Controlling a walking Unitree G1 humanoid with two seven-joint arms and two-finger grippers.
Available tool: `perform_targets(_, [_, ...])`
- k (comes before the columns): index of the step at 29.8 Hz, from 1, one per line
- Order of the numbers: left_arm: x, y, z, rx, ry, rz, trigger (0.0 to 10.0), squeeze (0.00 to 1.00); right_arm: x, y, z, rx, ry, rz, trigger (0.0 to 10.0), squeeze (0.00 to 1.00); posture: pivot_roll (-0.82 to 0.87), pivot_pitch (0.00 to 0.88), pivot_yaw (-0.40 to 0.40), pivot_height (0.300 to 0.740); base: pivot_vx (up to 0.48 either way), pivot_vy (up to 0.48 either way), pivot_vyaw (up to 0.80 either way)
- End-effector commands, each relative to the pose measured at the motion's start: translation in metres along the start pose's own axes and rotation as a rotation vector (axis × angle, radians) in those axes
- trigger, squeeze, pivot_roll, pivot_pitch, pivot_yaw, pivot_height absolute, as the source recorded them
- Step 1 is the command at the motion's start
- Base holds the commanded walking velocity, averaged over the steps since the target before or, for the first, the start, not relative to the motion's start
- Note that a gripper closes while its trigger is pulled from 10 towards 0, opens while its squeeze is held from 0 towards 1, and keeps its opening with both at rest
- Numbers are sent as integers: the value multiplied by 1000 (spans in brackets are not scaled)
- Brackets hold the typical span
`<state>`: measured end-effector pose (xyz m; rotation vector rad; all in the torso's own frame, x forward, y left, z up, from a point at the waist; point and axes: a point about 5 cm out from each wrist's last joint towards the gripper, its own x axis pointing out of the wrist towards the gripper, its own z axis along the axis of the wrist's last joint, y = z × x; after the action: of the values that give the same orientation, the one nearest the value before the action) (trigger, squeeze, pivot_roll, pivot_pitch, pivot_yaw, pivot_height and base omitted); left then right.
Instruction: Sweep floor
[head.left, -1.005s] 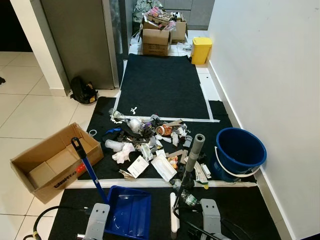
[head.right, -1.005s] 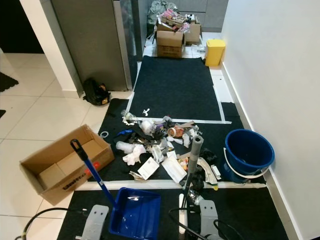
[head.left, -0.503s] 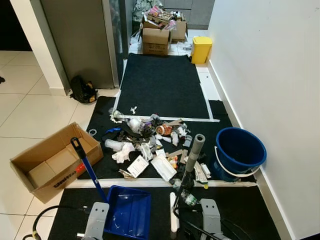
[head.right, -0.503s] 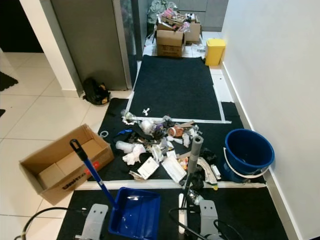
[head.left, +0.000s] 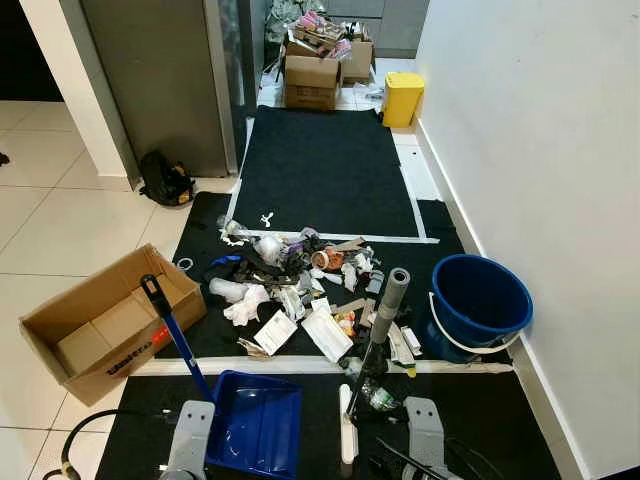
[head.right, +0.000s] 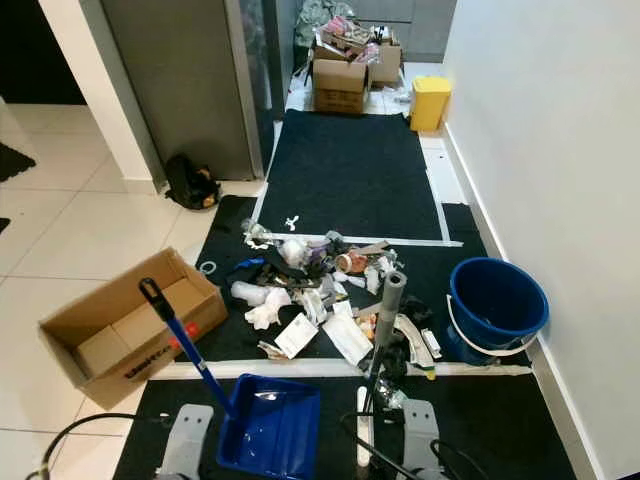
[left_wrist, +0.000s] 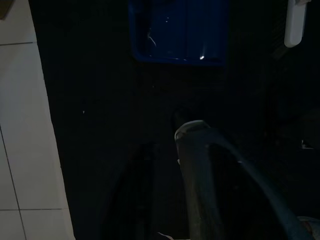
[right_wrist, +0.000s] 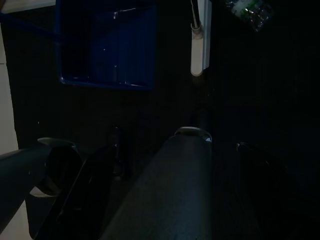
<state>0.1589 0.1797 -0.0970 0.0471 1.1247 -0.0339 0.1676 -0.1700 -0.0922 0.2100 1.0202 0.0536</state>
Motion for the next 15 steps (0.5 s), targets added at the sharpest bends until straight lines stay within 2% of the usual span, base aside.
perform_targets(1, [0,-2,1,-6,-9,-4,10000,1000,0,-1,-2,9,10,-7,10000,0,46,20,-26,740,0,0,0])
perform_targets(11, [0,-2,3,-5,-15,-2,10000,1000,-1,-2,-3,0,14,-14,10000,0,47,11,-28,740,0,0,0])
perform_targets(12, [0,-1,3,-5,-16,-2,10000,1000,-1,-2,-3,-3,14,-15,10000,996,47,11,-28,740,0,0,0])
perform_targets(15, [0,-1,3,-3,-17,-1,10000,1000,-1,-2,-3,-11,12,-10,10000,1000,47,11,-28,740,0,0,0])
